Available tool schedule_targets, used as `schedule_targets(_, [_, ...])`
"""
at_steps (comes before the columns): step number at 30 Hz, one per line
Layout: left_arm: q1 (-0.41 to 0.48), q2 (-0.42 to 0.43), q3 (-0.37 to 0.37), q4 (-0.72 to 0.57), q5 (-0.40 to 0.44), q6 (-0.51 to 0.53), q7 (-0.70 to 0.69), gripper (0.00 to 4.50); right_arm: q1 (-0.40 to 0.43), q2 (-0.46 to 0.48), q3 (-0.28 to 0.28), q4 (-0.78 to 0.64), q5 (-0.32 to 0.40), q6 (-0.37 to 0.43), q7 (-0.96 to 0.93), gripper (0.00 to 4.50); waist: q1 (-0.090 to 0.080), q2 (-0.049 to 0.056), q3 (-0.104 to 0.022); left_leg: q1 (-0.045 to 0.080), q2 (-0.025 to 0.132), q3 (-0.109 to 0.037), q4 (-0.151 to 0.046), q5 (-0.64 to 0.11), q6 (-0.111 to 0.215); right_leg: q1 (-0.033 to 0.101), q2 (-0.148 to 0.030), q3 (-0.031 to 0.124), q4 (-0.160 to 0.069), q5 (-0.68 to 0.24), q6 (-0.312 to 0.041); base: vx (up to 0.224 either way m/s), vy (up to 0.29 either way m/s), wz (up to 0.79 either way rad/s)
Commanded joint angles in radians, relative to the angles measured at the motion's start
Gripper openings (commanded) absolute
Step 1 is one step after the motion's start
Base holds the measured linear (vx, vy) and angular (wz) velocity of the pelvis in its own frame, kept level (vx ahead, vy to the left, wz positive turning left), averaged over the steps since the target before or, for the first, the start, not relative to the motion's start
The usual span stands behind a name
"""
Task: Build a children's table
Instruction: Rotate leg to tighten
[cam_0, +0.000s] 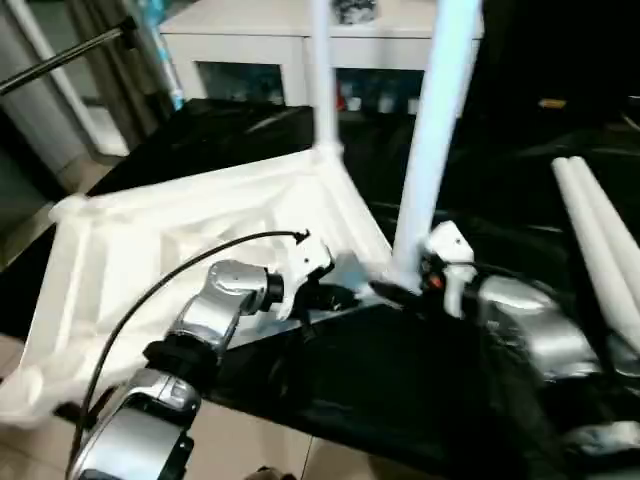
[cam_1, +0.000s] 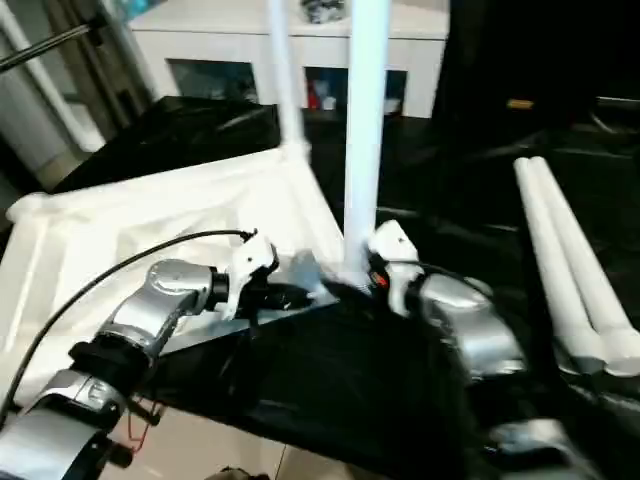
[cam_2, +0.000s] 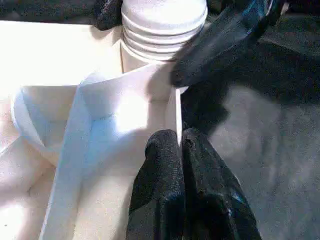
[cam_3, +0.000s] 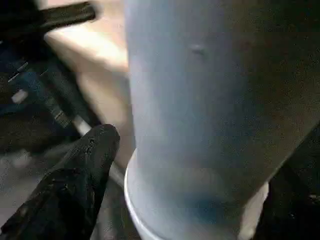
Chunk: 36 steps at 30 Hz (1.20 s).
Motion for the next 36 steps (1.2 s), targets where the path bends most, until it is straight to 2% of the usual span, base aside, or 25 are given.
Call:
schedule_targets(1, [0.005, 0.007, -0.039, -0.049, -0.019, -0.011, -0.083, 0.0, 0.017, -0.025, 0.048, -0.102, 0.056, 0.033, 0.109, 3.92, 0.006, -0.035, -0.067, 0.026, 0.063, -0.026, -0.065, -0.143, 0.127, 0.048, -0.06, 0.039, -0.062, -0.144, -0.248, 0.0, 0.0, 0.0])
schedule_targets(3, [0.004, 0.019, -0.041, -0.058, -0.019, -0.006, -0.095, 0.0, 0.021, -0.041, 0.051, -0.12, 0.063, 0.036, 0.136, 3.76, 0.006, -0.031, -0.067, 0.025, 0.062, -0.026, -0.065, -0.146, 0.123, 0.047, -0.06, 0.038, -0.06, -0.144, -0.251, 0.0, 0.0, 0.0])
schedule_targets(6, [-0.004, 0.043, -0.034, -0.064, -0.032, 0.003, -0.129, 0.0, 0.009, -0.057, 0.056, -0.112, 0.058, 0.03, 0.174, 3.47, 0.01, -0.037, -0.065, 0.026, 0.061, -0.025, -0.066, -0.156, 0.106, 0.044, -0.061, 0.04, -0.06, -0.151, -0.256, 0.0, 0.0, 0.0])
schedule_targets(9, [-0.003, 0.052, -0.035, -0.058, -0.029, -0.006, -0.141, 0.0, 0.0, -0.049, 0.057, -0.106, 0.069, 0.042, 0.192, 3.3, 0.013, -0.038, -0.065, 0.026, 0.061, -0.025, -0.065, -0.151, 0.103, 0.045, -0.062, 0.04, -0.06, -0.146, -0.258, 0.0, 0.0, 0.0])
schedule_targets(10, [-0.001, 0.054, -0.034, -0.061, -0.03, -0.002, -0.145, 0.0, 0.002, -0.047, 0.062, -0.113, 0.075, 0.055, 0.199, 3.19, 0.014, -0.032, -0.066, 0.026, 0.06, -0.026, -0.064, -0.144, 0.102, 0.044, -0.061, 0.04, -0.058, -0.132, -0.259, 0.0, 0.0, 0.0])
schedule_targets(11, [-0.001, 0.053, -0.033, -0.06, -0.029, -0.001, -0.146, 0.0, 0.006, -0.045, 0.067, -0.117, 0.078, 0.061, 0.203, 3.14, 0.015, -0.036, -0.067, 0.025, 0.06, -0.026, -0.064, -0.134, 0.106, 0.046, -0.061, 0.039, -0.057, -0.115, -0.263, 0.0, 0.0, 0.0])
schedule_targets(13, [-0.001, 0.054, -0.035, -0.063, -0.026, 0.005, -0.146, 0.0, 0.016, -0.04, 0.076, -0.122, 0.081, 0.076, 0.202, 2.93, 0.017, -0.031, -0.068, 0.025, 0.06, -0.026, -0.063, -0.129, 0.107, 0.046, -0.061, 0.039, -0.056, -0.104, -0.265, 0.0, 0.0, 0.0])
schedule_targets(17, [0.001, 0.05, -0.041, -0.046, -0.015, 0.006, -0.12, 0.0, 0.046, -0.031, 0.073, -0.134, 0.081, 0.082, 0.185, 2.76, 0.02, -0.033, -0.067, 0.026, 0.06, -0.025, -0.062, -0.133, 0.102, 0.046, -0.061, 0.04, -0.057, -0.113, -0.262, 0.0, 0.0, 0.0])
schedule_targets(19, [-0.004, 0.036, -0.033, -0.019, -0.004, 0.002, -0.073, 0.0, 0.065, -0.011, 0.057, -0.141, 0.091, 0.091, 0.154, 2.73, 0.02, -0.031, -0.066, 0.027, 0.059, -0.026, -0.064, -0.148, 0.093, 0.046, -0.061, 0.04, -0.059, -0.138, -0.256, 0.0, 0.0, 0.0])
schedule_targets(21, [-0.01, 0.018, -0.019, -0.002, 0.002, 0.004, -0.022, 0.0, 0.081, 0.011, 0.053, -0.143, 0.089, 0.096, 0.118, 2.72, 0.02, -0.032, -0.065, 0.028, 0.059, -0.025, -0.065, -0.156, 0.087, 0.044, -0.061, 0.04, -0.062, -0.149, -0.252, 0.0, 0.0, 0.0])
schedule_targets(23, [-0.02, -0.01, 0.0, 0.013, 0.003, 0.027, 0.047, 0.0, 0.094, 0.05, 0.057, -0.123, 0.053, 0.081, 0.031, 2.7, 0.015, -0.03, -0.058, 0.03, 0.059, -0.026, -0.071, -0.206, 0.061, 0.041, -0.061, 0.041, -0.072, -0.218, -0.238, 0.0, 0.0, 0.0])
schedule_targets(24, [-0.029, -0.025, 0.009, 0.027, 0.01, 0.041, 0.094, 0.0, 0.085, 0.081, 0.047, -0.09, 0.034, 0.091, -0.039, 2.7, 0.011, -0.027, -0.053, 0.033, 0.058, -0.028, -0.077, -0.251, 0.039, 0.041, -0.061, 0.041, -0.079, -0.285, -0.225, 0.0, 0.0, 0.0])
schedule_targets(25, [-0.029, -0.025, 0.009, 0.027, 0.01, 0.041, 0.094, 0.0, 0.085, 0.081, 0.047, -0.09, 0.034, 0.091, -0.039, 2.69, 0.006, -0.028, -0.048, 0.034, 0.056, -0.029, -0.08, -0.279, 0.023, 0.039, -0.061, 0.04, -0.082, -0.33, -0.216, 0.0, 0.0, 0.0])
schedule_targets(26, [-0.039, -0.036, 0.015, 0.042, 0.016, 0.049, 0.133, 0.0, 0.072, 0.109, 0.036, -0.056, 0.017, 0.098, -0.101, 2.69, 0.0, -0.03, -0.044, 0.042, 0.053, -0.034, -0.084, -0.339, -0.004, 0.04, -0.063, 0.038, -0.092, -0.429, -0.189, 0.0, 0.0, 0.0])
schedule_targets(27, [-0.059, -0.057, 0.024, 0.07, 0.028, 0.066, 0.206, 0.0, 0.043, 0.159, 0.005, 0.008, -0.004, 0.104, -0.219, 2.69, -0.01, -0.034, -0.04, 0.051, 0.052, -0.036, -0.087, -0.387, -0.025, 0.033, -0.064, 0.039, -0.099, -0.489, -0.177, 0.0, 0.0, 0.0])
schedule_targets(28, [-0.077, -0.079, 0.037, 0.093, 0.032, 0.079, 0.276, 0.0, 0.026, 0.194, -0.015, 0.047, -0.012, 0.111, -0.292, 2.69, -0.023, -0.031, -0.037, 0.059, 0.048, -0.039, -0.086, -0.433, -0.045, 0.03, -0.066, 0.035, -0.108, -0.558, -0.158, 0.0, 0.0, 0.0])
schedule_targets(29, [-0.102, -0.111, 0.057, 0.125, 0.03, 0.102, 0.359, 0.0, 0.004, 0.241, -0.036, 0.092, -0.023, 0.119, -0.381, 2.69, -0.03, -0.03, -0.034, 0.06, 0.047, -0.043, -0.087, -0.452, -0.053, 0.029, -0.065, 0.033, -0.11, -0.585, -0.147, 0.0, 0.0, 0.0])
schedule_targets(30, [-0.109, -0.119, 0.063, 0.133, 0.029, 0.108, 0.38, 0.0, -0.001, 0.253, -0.041, 0.103, -0.026, 0.122, -0.403, 2.69, -0.04, -0.031, -0.036, 0.062, 0.046, -0.046, -0.088, -0.468, -0.064, 0.029, -0.065, 0.03, -0.114, -0.602, -0.13, 0.0, 0.0, 0.0])
schedule_targets(31, [-0.12, -0.131, 0.07, 0.145, 0.027, 0.11, 0.409, 0.0, -0.013, 0.27, -0.045, 0.12, -0.032, 0.134, -0.436, 2.69, -0.043, -0.036, -0.038, 0.064, 0.045, -0.049, -0.09, -0.463, -0.06, 0.031, -0.063, 0.029, -0.12, -0.588, -0.122, 0.0, 0.0, 0.0])
schedule_targets(34, [-0.137, -0.155, 0.07, 0.164, 0.033, 0.106, 0.435, 0.0, -0.049, 0.317, -0.049, 0.163, -0.053, 0.165, -0.526, 2.69, -0.051, -0.032, -0.04, 0.051, 0.045, -0.05, -0.097, -0.443, -0.041, 0.04, -0.063, 0.029, -0.118, -0.539, -0.124, 0.0, 0.0, 0.0])
schedule_targets(35, [-0.141, -0.168, 0.066, 0.167, 0.038, 0.096, 0.431, 0.0, -0.063, 0.337, -0.025, 0.173, -0.072, 0.151, -0.524, 2.69, -0.052, -0.03, -0.041, 0.047, 0.045, -0.05, -0.098, -0.436, -0.036, 0.042, -0.064, 0.029, -0.117, -0.519, -0.125, 0.0, 0.0, 0.0])
schedule_targets(36, [-0.141, -0.168, 0.066, 0.167, 0.038, 0.096, 0.431, 0.0, -0.063, 0.337, -0.025, 0.173, -0.072, 0.151, -0.524, 2.69, -0.055, -0.032, -0.042, 0.05, 0.045, -0.048, -0.099, -0.439, -0.033, 0.04, -0.063, 0.03, -0.118, -0.503, -0.131, 0.0, 0.0, 0.0])
